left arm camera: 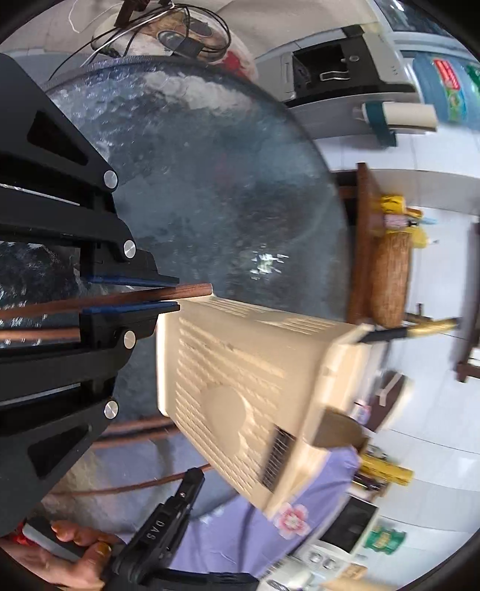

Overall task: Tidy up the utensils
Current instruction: 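Grasp a brown chopstick with the left tool while the right tool grasps another brown chopstick, then carry both chopsticks over the holder and open both tools to drop them in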

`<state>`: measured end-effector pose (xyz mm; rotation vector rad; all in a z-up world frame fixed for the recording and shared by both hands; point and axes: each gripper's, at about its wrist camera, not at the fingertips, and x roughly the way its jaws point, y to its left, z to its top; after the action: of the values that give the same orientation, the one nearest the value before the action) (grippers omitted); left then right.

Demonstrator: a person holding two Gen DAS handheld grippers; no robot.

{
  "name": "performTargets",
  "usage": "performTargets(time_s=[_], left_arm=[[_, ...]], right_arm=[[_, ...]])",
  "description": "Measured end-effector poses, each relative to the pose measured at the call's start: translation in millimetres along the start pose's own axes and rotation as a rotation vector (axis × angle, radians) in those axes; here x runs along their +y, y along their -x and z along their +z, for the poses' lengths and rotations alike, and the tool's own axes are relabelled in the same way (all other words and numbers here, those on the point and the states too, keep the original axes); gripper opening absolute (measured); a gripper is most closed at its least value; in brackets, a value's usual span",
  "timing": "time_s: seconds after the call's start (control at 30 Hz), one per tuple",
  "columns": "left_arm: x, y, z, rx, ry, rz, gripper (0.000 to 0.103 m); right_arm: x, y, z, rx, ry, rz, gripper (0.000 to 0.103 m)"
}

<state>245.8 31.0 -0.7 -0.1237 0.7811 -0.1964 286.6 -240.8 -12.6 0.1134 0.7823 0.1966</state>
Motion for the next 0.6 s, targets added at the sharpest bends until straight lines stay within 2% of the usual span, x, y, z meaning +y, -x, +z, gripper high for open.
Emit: performTargets(time_s=[0.27,0.6], left_arm=[[-23,59,9,-0.152,-0.056,-0.023,0.007],[-28,118,5,-0.251,-0.084,-0.057,0.007]], right_arm=[[13,76,7,-0.208,0.048,0.082,0.008],[30,152,-5,-0.345,0.143,0.141,0.008]])
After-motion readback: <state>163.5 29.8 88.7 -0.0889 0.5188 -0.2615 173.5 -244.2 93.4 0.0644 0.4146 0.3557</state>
